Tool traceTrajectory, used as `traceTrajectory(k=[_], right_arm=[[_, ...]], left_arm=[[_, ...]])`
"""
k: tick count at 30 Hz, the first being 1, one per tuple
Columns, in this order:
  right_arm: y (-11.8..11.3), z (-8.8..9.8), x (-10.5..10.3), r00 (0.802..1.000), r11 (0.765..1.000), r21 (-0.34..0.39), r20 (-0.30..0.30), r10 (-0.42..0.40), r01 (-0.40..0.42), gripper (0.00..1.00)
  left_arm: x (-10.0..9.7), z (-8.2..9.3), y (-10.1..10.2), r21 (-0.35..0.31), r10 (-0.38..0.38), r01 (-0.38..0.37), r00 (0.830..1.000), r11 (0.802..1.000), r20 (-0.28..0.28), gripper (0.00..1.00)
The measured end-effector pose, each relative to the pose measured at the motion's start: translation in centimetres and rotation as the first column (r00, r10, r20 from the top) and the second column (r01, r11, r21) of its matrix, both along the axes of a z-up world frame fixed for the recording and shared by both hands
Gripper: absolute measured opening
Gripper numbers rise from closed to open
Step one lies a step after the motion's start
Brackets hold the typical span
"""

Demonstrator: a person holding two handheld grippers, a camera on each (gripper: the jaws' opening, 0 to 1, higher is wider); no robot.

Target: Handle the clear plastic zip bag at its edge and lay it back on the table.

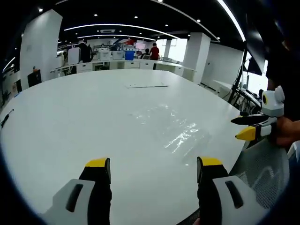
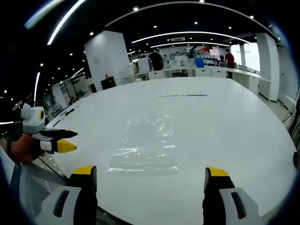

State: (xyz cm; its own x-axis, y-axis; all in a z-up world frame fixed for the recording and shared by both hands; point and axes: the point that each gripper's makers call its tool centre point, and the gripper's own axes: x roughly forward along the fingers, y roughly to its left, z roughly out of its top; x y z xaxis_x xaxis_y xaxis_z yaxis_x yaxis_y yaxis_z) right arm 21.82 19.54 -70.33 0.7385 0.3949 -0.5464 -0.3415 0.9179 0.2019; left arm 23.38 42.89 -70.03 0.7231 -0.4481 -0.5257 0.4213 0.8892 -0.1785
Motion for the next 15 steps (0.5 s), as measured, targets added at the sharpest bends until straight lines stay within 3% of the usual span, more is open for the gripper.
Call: traceTrajectory(k=[15], right_arm=[[0.15, 0.13, -0.16, 1.0, 1.0, -0.004, 0.001, 0.003, -0.003, 0.96]], left_arm=[[0.13, -0.19, 0.15, 0.0, 0.001, -0.001, 1.0, 1.0, -0.001, 0.74]])
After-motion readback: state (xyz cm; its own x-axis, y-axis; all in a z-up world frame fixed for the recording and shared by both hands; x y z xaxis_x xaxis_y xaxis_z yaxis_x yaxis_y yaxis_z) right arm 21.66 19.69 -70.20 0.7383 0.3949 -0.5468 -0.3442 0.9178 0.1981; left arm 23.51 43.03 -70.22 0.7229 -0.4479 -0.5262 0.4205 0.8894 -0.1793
